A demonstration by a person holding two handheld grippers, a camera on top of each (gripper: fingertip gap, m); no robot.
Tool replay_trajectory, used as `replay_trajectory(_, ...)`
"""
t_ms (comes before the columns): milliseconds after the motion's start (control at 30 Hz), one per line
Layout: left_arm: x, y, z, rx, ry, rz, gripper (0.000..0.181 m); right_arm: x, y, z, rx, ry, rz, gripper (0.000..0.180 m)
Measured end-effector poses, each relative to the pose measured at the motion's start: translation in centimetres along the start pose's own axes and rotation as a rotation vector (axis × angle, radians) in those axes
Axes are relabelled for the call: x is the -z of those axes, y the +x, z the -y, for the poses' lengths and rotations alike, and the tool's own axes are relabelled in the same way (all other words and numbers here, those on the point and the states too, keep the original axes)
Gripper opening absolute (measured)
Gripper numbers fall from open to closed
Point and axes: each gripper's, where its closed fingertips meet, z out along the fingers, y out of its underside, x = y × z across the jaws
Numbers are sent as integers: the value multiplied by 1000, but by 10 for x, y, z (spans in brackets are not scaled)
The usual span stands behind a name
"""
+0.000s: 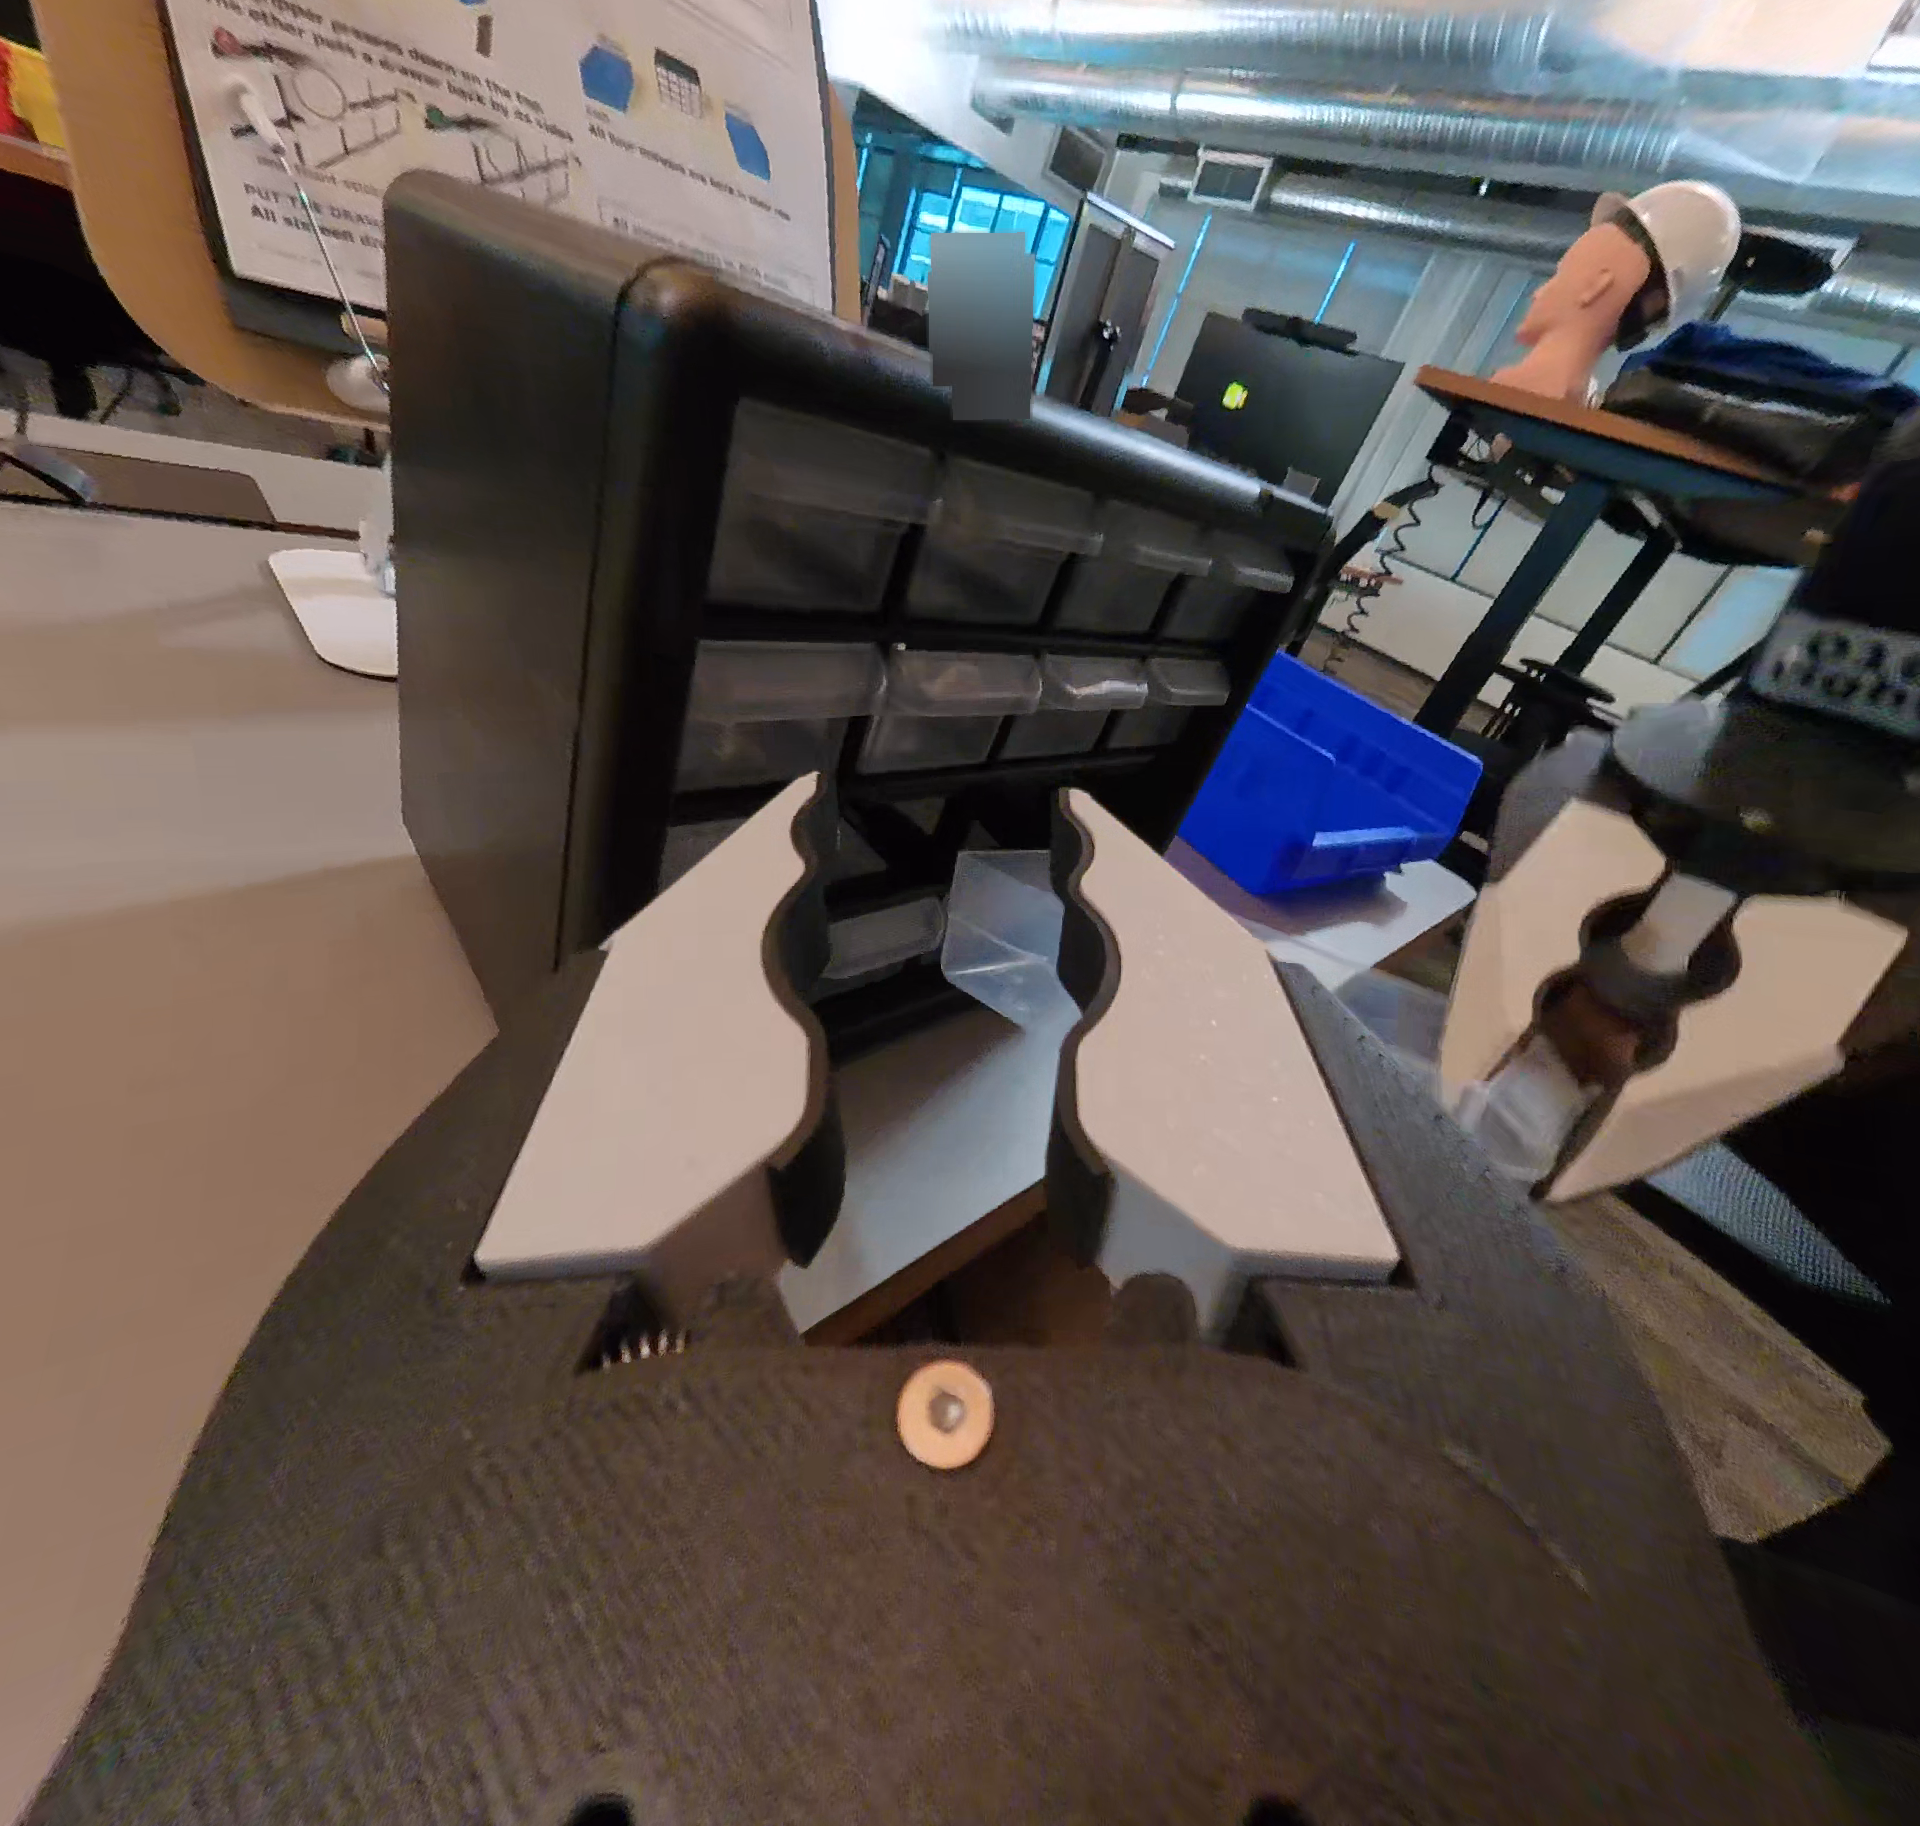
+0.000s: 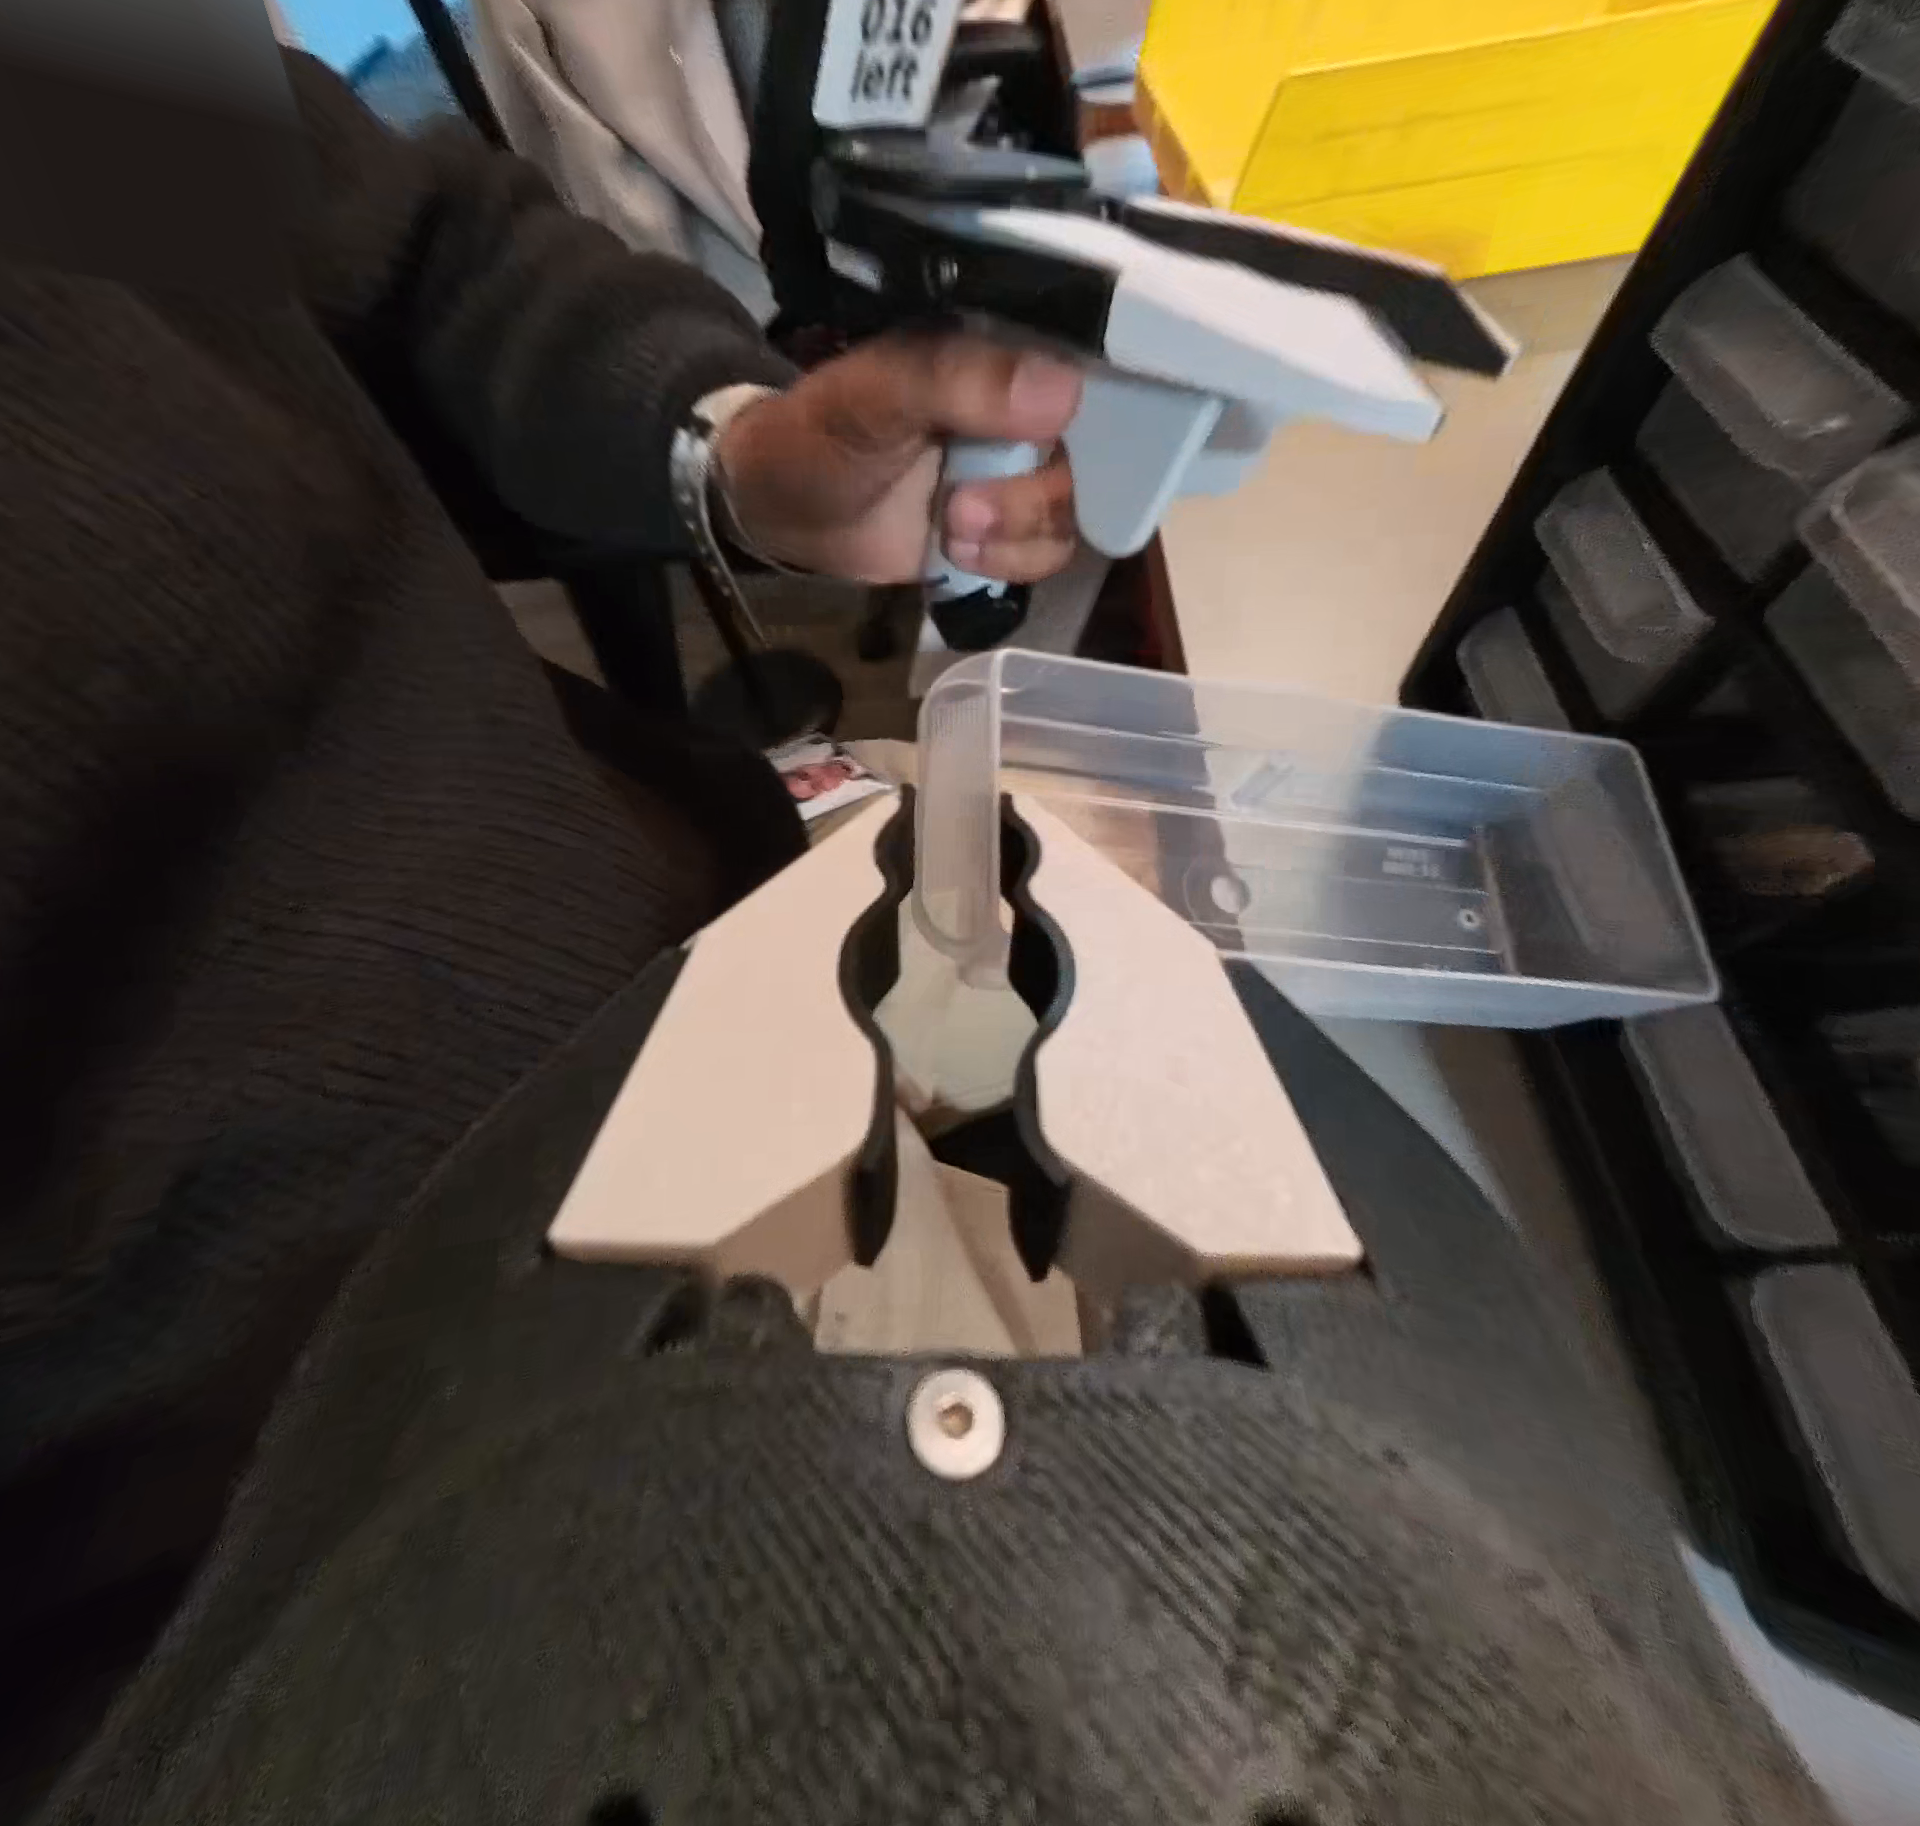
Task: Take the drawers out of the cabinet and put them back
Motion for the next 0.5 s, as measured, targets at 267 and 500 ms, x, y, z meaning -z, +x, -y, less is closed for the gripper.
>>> replay_trajectory(267,-3,-1,-9,20,-36,-6,38,-3,18,18,-12,-72,128,14)
replay_trajectory(500,-5,-2,-13,10,-48,-11,38,-10,40,18,2,-105,48,14)
